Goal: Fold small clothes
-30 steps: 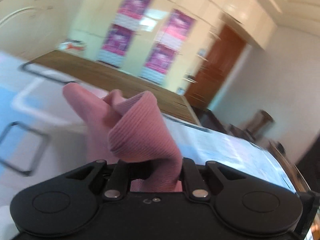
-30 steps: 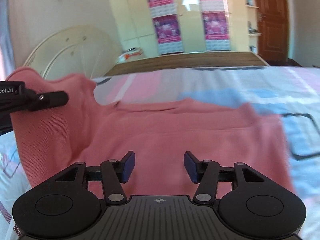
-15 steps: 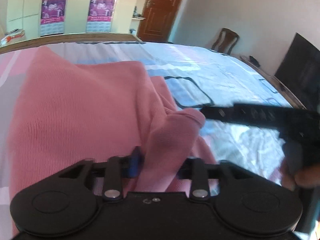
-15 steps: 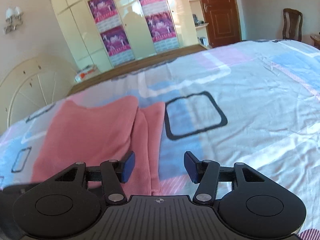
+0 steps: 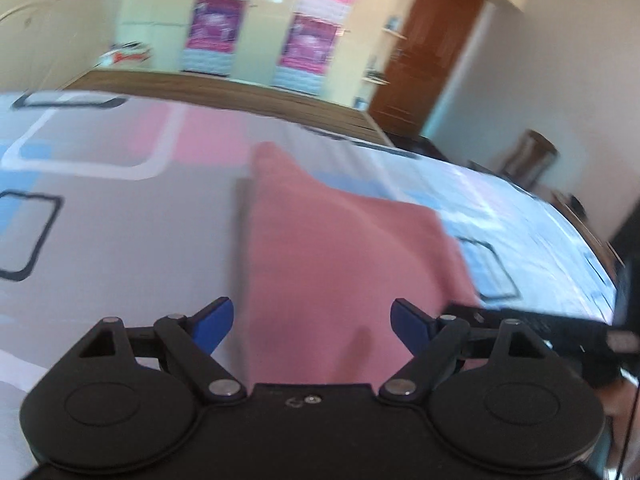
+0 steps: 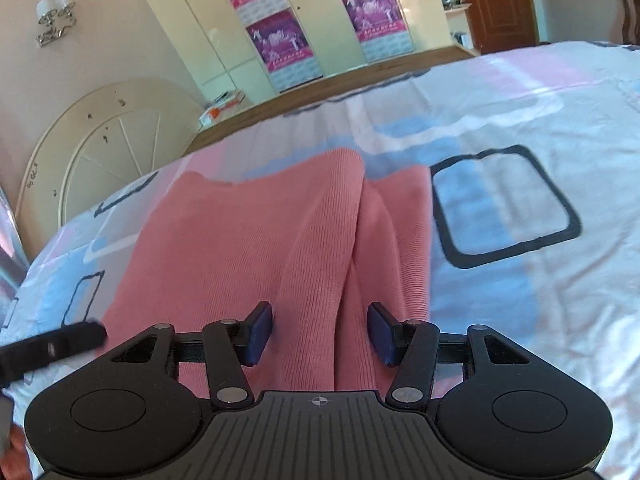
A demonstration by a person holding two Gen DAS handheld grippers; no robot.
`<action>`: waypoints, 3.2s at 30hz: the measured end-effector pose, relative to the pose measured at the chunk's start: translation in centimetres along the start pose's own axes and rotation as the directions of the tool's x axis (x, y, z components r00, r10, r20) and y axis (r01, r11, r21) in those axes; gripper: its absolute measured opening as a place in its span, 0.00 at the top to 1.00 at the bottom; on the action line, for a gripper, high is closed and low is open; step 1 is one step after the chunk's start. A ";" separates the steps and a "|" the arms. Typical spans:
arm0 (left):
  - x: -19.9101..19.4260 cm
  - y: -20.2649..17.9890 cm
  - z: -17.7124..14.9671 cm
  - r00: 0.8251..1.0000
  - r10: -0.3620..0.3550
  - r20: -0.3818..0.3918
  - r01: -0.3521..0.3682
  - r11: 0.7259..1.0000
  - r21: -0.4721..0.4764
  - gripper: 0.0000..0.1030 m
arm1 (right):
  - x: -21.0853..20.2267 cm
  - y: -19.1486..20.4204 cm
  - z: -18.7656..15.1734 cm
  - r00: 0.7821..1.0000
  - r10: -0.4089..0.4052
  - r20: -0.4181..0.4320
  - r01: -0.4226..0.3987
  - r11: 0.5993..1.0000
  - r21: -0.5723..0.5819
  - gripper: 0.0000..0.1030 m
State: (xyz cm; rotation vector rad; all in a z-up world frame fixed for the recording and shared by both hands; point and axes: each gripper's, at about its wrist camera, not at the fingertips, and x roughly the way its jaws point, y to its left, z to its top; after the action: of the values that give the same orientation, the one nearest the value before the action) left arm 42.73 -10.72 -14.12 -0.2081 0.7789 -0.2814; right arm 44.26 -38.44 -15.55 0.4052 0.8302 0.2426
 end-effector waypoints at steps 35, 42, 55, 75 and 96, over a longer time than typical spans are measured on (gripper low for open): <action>4.6 -1.6 -1.1 0.999 -0.010 -0.046 0.012 1.000 0.027 0.12 | -7.0 -0.2 -3.8 0.997 -0.074 0.013 0.075 0.996 -0.045 0.69; 4.7 -2.0 -0.9 0.999 0.009 -0.053 -0.006 0.999 0.041 0.11 | -6.8 -0.5 -6.3 0.995 -0.086 -0.054 0.084 0.996 -0.040 0.69; 4.8 -2.1 -0.9 0.998 0.012 -0.066 -0.008 0.999 0.054 0.09 | -7.4 0.1 -7.6 0.982 -0.170 -0.082 0.155 0.975 -0.157 0.92; 7.4 -0.5 5.9 0.997 0.014 -0.075 -0.013 1.000 0.012 0.09 | -0.1 -2.0 4.4 0.992 -0.116 0.042 0.114 0.992 0.046 0.65; 11.3 0.6 6.7 0.997 0.036 -0.075 -0.037 0.999 -0.018 0.17 | 2.8 -2.8 5.2 0.955 -0.269 0.127 0.274 0.962 -0.021 0.90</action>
State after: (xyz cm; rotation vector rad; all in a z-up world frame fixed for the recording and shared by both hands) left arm 55.28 -13.31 -17.06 -0.2018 0.8590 -0.2485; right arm 50.19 -41.23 -15.46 0.2631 0.7490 -0.0222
